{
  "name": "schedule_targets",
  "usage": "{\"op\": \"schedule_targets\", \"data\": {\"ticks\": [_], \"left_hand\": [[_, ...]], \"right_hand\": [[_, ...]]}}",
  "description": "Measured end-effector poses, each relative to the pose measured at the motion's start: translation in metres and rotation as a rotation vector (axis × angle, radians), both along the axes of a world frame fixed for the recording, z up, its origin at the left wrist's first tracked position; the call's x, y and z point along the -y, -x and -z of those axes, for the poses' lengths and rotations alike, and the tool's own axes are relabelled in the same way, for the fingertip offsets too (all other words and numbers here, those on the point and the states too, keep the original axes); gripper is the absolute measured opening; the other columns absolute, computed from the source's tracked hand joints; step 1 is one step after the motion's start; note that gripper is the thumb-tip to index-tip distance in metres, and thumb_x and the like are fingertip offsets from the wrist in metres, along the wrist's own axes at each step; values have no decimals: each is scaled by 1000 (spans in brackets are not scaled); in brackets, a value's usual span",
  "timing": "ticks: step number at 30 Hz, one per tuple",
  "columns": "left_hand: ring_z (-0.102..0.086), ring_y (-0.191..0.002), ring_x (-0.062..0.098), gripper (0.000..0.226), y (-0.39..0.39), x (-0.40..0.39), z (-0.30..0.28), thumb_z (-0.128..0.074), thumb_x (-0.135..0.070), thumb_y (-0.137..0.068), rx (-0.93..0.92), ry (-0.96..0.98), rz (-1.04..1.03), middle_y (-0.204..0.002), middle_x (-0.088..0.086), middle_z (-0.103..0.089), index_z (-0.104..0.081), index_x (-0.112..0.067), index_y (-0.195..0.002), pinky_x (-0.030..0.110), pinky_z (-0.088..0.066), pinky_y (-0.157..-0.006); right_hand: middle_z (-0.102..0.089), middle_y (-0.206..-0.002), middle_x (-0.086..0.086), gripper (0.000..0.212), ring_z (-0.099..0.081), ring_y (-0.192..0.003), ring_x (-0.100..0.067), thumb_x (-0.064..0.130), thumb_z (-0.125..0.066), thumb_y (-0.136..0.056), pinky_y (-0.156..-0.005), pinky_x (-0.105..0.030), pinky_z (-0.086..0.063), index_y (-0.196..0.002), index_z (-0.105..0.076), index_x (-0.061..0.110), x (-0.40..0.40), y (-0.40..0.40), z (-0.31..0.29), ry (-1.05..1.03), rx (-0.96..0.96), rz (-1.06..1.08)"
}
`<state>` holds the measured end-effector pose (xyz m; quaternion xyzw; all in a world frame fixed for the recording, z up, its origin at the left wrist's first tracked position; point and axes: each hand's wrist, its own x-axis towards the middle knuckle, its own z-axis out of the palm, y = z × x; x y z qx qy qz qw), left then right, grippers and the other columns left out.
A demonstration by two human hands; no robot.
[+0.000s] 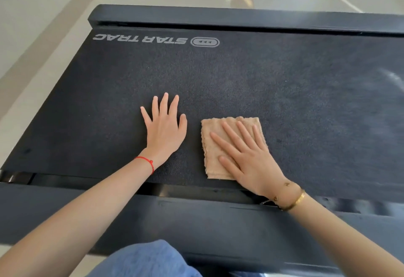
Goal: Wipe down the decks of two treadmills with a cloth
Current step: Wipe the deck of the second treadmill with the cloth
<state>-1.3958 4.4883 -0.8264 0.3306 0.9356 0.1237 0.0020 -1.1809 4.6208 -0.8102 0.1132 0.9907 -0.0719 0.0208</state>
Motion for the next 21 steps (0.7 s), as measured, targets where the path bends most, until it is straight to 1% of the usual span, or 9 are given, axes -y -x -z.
{"op": "schedule_targets", "data": {"ticks": [2,5,7,8,10,13,16,18,21], "left_hand": [[-2,-153,30,59,-8,-4,-1,-32,-41,-103,17,-2,20,-166,4,-11,-18,-25,-158,63,0,-119],[-3,-153,29,59,-20,-13,-2,-32,-41,-103,17,-2,77,-166,4,-12,-19,-25,-157,64,0,-119],[-4,-153,29,58,-26,-21,-2,-32,-40,-103,6,0,116,-166,4,-13,-19,-25,-157,64,0,-119],[-4,-153,29,58,-28,-26,-2,-32,-39,-103,1,-5,132,-165,4,-14,-20,-25,-157,64,0,-119],[-6,-153,29,56,-31,-36,-1,-31,-37,-104,-2,-17,156,-165,4,-16,-21,-24,-157,65,-1,-118],[-6,-153,29,54,-35,-51,0,-30,-33,-104,10,-28,187,-165,5,-17,-22,-23,-157,66,-2,-118],[-6,-153,28,54,-39,-65,-3,-30,-32,-104,31,-43,223,-165,5,-16,-22,-23,-157,66,-1,-118],[-5,-153,28,54,-41,-72,-5,-30,-32,-104,35,-37,245,-165,5,-16,-21,-23,-157,66,0,-118],[-5,-153,28,54,-45,-79,-7,-29,-32,-104,52,-36,257,-165,5,-15,-21,-23,-157,66,0,-118]], "right_hand": [[-4,-166,9,57,2,-154,-25,58,-10,-101,-123,-50,1,-156,-11,44,-15,-8,0,-8,10,83],[-3,-167,6,60,2,-153,-29,61,-6,-98,-121,-50,5,-156,-10,44,-45,-2,-1,-12,32,299],[-2,-167,4,59,5,-153,-31,57,-11,-99,-121,-51,7,-156,-7,43,-55,9,-4,-11,49,412],[-1,-167,4,58,6,-153,-31,55,-14,-100,-120,-51,8,-156,-6,43,-53,13,-5,-18,53,434],[0,-167,5,57,7,-153,-31,54,-16,-101,-120,-52,8,-156,-5,43,-36,11,-4,-21,59,390],[2,-167,8,56,7,-153,-29,57,-12,-101,-121,-53,7,-156,-4,45,4,-14,-4,6,56,225],[5,-166,12,56,12,-153,-23,58,-11,-101,-122,-50,8,-155,-2,47,18,-40,-5,53,48,157],[5,-165,14,56,14,-152,-20,60,-10,-100,-122,-47,9,-154,-2,48,10,-55,-6,67,43,198],[2,-165,13,56,10,-153,-21,61,-10,-99,-122,-47,7,-154,-6,48,-22,-71,-5,29,40,379]]}}
